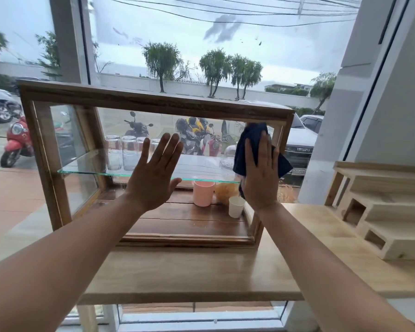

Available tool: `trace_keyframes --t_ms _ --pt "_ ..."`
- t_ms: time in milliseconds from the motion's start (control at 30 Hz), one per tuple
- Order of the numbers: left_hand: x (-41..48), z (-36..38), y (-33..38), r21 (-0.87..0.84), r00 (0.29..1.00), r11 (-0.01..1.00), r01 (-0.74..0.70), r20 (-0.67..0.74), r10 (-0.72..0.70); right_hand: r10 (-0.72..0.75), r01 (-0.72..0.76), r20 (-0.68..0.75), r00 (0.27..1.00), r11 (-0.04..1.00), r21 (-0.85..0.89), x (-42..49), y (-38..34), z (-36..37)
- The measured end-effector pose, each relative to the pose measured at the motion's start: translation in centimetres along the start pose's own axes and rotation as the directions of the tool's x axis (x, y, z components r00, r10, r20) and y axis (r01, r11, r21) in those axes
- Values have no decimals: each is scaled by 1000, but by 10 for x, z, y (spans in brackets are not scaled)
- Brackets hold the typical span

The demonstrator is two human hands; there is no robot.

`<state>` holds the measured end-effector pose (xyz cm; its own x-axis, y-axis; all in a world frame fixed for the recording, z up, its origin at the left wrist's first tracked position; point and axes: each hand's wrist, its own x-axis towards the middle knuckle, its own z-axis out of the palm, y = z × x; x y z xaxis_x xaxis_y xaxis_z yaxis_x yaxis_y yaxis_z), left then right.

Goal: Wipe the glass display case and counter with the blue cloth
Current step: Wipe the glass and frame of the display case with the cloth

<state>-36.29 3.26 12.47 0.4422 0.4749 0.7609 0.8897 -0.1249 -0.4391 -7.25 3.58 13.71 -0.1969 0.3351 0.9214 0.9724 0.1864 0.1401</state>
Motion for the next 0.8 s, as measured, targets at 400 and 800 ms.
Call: trace_keyframes --t_ms 400,800 --pt "-38 -1 -13 77 993 996 36 106 -44 -588 594 120 800 804 -23 -59 -5 32" --pt "-40 -4 -13 74 992 997 31 121 -40 -348 346 -63 935 937 -42 44 -43 9"
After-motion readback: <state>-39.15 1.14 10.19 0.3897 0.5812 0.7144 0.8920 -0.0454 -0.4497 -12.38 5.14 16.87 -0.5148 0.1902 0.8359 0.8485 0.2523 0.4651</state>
